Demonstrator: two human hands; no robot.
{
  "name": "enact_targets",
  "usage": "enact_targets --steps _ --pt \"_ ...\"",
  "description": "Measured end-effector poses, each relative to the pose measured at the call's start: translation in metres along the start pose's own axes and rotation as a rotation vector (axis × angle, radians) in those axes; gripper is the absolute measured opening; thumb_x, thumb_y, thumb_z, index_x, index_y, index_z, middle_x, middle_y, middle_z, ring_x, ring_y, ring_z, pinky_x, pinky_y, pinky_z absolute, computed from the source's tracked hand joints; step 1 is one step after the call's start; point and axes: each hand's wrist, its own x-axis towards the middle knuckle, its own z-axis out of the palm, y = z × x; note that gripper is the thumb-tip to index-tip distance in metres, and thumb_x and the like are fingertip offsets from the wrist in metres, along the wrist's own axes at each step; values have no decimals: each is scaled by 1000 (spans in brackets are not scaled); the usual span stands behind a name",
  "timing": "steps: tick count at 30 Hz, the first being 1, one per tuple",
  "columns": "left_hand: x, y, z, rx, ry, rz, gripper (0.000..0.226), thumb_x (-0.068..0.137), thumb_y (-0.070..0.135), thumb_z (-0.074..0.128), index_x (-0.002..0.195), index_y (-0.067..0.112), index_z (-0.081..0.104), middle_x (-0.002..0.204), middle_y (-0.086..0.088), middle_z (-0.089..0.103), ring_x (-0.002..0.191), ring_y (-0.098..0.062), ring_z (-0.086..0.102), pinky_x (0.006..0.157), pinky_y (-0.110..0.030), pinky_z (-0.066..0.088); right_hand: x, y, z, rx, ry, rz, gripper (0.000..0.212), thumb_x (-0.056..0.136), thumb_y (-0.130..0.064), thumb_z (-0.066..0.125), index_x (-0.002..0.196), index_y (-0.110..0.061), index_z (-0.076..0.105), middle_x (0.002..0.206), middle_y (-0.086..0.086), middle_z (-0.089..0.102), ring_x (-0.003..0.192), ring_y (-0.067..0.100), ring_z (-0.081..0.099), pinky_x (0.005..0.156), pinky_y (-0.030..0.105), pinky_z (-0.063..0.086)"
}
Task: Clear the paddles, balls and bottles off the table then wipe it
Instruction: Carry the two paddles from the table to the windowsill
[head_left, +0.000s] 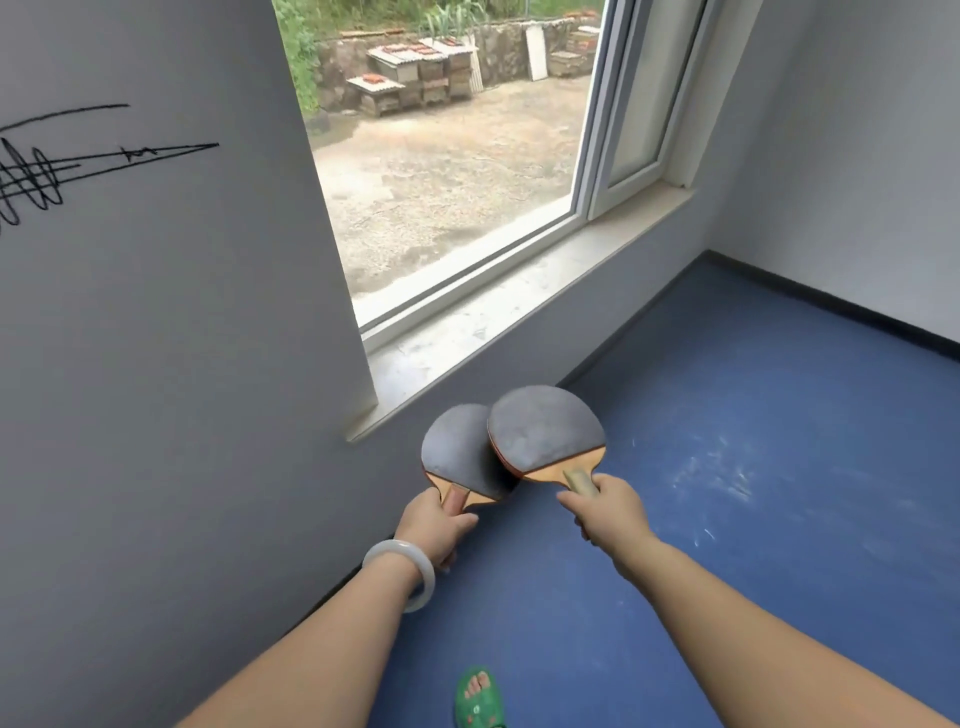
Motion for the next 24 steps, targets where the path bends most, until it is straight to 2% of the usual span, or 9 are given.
enact_targets --steps 3,6,9,12,18,21,24 --pt "42 22 -7 -16 19 -24 29 89 28 64 102 7 49 83 -12 59 53 -20 54 45 -26 49 52 -23 -6 -15 -38 -2 20 84 -18 64 81 -10 46 66 9 50 55 22 44 46 25 33" --pt "78 45 -16 -37 64 -44 25 88 25 64 88 13 43 75 -10 57 49 -20 51 41 -25 45 102 -48 -8 -40 -67 -18 21 82 -21 65 79 -10 47 68 9 49 58 22 42 52 29 34" --pt "111 67 -25 -60 119 -74 27 88 24 65 84 14 40 68 -9 54 43 -18 48 40 -24 41 152 -73 -6 -66 -127 -39 20 83 -18 65 77 -10 47 64 6 50 52 18 44 48 26 36" --pt "151 84 -31 -111 171 -108 27 88 25 65 85 13 41 68 -10 54 41 -17 45 40 -24 39 210 -97 -1 -109 -225 -73 20 85 -17 64 78 -9 47 65 6 52 51 17 46 41 19 36" --pt "206 116 -26 -252 299 -248 24 88 26 65 88 15 43 70 -8 54 45 -17 46 42 -27 42 310 -139 10 -186 -417 -131 16 85 -18 64 83 -6 53 68 8 53 54 20 46 41 21 36" --pt "226 127 -20 -312 355 -322 22 87 27 63 93 14 46 71 -8 55 44 -16 48 43 -26 44 349 -154 18 -259 -507 -150 25 86 -20 62 91 3 55 70 9 56 56 20 48 45 22 39" --pt "243 131 -16 -370 394 -375 20 87 27 62 95 14 48 72 -7 55 46 -16 48 43 -26 44 375 -165 32 -297 -577 -155 21 87 -19 61 90 0 55 68 8 55 57 20 46 48 24 39"
